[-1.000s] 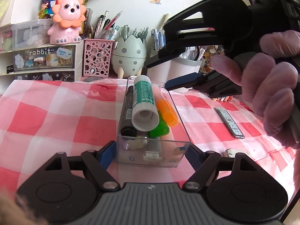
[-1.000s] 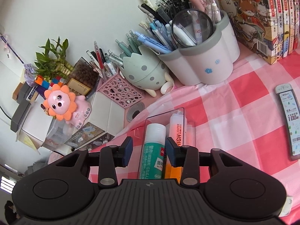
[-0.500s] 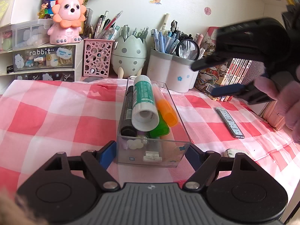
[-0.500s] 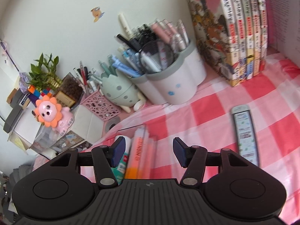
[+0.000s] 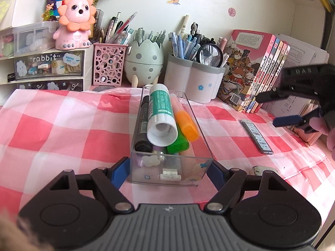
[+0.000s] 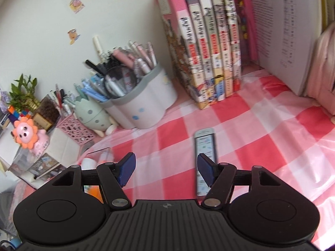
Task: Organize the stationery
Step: 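Withdraw the right tool over to the pencil lead case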
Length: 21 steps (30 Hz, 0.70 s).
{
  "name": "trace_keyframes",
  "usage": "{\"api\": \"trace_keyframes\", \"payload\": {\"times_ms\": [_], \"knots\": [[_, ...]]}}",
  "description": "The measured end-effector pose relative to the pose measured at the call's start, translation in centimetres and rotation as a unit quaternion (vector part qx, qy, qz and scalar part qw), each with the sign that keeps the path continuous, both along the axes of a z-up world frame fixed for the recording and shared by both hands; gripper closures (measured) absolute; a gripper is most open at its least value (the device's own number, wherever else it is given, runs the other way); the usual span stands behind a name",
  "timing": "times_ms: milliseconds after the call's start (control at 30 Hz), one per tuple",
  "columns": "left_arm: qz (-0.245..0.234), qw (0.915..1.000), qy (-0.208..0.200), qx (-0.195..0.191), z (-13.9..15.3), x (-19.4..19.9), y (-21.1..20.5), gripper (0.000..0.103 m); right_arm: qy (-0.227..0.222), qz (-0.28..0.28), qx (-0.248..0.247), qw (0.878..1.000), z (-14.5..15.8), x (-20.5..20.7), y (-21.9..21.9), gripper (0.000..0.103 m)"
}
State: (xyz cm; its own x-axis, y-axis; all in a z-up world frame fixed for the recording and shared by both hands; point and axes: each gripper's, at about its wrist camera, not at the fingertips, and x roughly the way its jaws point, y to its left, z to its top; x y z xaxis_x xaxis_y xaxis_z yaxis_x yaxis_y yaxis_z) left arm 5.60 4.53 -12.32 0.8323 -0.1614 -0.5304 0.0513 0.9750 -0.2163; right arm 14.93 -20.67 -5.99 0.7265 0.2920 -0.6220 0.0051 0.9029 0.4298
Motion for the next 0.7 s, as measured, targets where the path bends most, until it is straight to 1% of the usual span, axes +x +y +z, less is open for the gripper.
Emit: {"api": "trace_keyframes", "payload": {"times_ms": [167,300,500,700], "knots": [[0.0,1.0,0.0,0.0,0.0,0.0,0.0,0.051,0.0,-0.012,-0.025,1.0,-0.7,0.0,-0.5,0.037],[0.0,1.0,0.0,0.0,0.0,0.0,0.0,0.051,-0.005,-0.014,-0.07,0.997,-1.3,0.2,-0.1,0.033],[0.0,1.0,0.0,0.0,0.0,0.0,0.0,0.051,-0.01,-0.002,-0.138,0.99,-2.3,1.1,1.1,0.033],[0.0,1.0,0.0,0.0,0.0,0.0,0.0,0.051,-0.005,0.001,-0.188,0.982,-3.3,2.2,2.1,0.033]]}}
